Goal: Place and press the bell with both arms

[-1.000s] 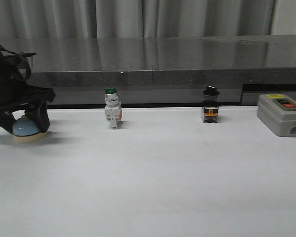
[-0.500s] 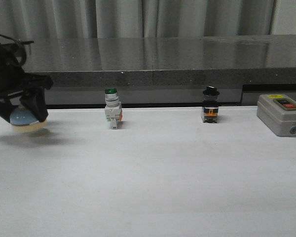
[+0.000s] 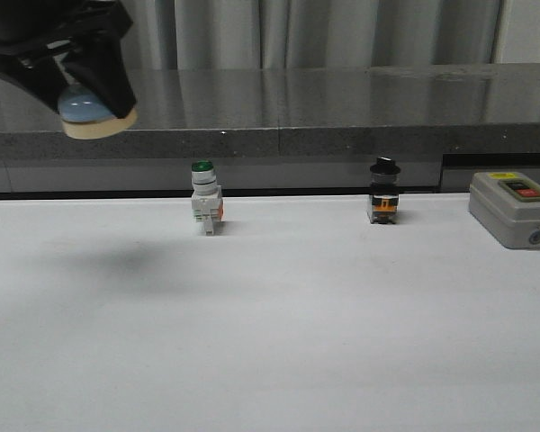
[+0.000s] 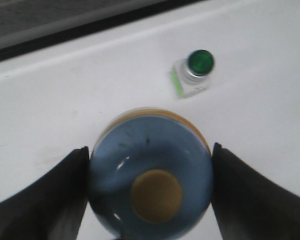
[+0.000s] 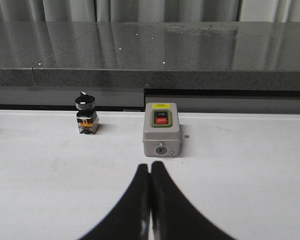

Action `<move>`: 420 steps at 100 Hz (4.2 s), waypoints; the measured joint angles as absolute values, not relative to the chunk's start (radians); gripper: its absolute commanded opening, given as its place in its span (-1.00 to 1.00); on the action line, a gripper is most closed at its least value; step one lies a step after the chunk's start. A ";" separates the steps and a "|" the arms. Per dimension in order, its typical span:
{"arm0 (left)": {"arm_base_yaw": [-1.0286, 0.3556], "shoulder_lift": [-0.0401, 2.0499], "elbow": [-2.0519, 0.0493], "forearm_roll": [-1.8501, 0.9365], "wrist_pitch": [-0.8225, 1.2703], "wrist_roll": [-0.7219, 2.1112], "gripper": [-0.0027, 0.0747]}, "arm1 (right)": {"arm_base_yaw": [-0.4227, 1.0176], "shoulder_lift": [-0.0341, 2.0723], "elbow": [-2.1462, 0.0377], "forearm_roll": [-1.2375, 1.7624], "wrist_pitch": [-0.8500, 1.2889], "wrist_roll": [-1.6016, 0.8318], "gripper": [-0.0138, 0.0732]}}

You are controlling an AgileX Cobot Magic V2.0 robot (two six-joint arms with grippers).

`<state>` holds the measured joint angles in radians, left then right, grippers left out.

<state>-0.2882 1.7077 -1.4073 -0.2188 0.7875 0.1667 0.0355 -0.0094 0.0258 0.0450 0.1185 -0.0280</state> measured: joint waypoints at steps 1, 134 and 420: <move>-0.293 1.708 -1.407 -0.219 0.790 0.168 -0.23 | 0.036 -0.009 0.026 0.045 0.118 -0.028 -0.82; -0.649 2.112 -1.529 -0.225 0.712 0.174 0.46 | 0.036 -0.009 0.026 0.045 0.118 -0.028 -0.82; -0.194 0.580 -0.607 -0.289 0.467 0.175 -0.98 | 0.036 -0.009 0.026 0.045 0.118 -0.027 -0.82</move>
